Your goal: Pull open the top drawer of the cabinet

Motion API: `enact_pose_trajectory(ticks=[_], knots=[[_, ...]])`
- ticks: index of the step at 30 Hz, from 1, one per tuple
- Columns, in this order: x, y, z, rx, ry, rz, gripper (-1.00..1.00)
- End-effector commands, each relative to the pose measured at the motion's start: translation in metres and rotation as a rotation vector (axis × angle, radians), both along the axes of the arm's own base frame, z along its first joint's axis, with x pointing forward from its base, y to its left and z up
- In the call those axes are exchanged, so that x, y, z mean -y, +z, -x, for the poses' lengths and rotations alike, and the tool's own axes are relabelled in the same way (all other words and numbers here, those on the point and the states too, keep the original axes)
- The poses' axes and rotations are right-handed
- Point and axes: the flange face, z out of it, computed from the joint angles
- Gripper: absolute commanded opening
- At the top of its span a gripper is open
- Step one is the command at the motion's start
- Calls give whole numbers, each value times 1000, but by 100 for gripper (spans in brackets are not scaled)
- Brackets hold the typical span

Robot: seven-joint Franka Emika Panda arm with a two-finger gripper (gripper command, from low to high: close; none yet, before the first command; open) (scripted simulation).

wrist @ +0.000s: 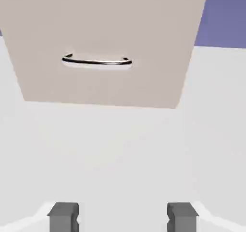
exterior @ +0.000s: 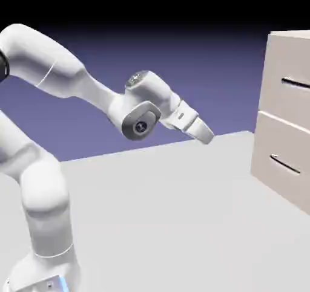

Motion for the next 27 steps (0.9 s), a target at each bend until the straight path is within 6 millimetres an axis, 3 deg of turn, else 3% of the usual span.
enact_pose_trajectory(ticks=[1, 13, 27], knots=[[-7, 0, -7, -7, 61, 70, 0], [-95, -20, -79, -81, 820, 839, 0], [-186, -58, -138, -17, 1660, 1623, 0]])
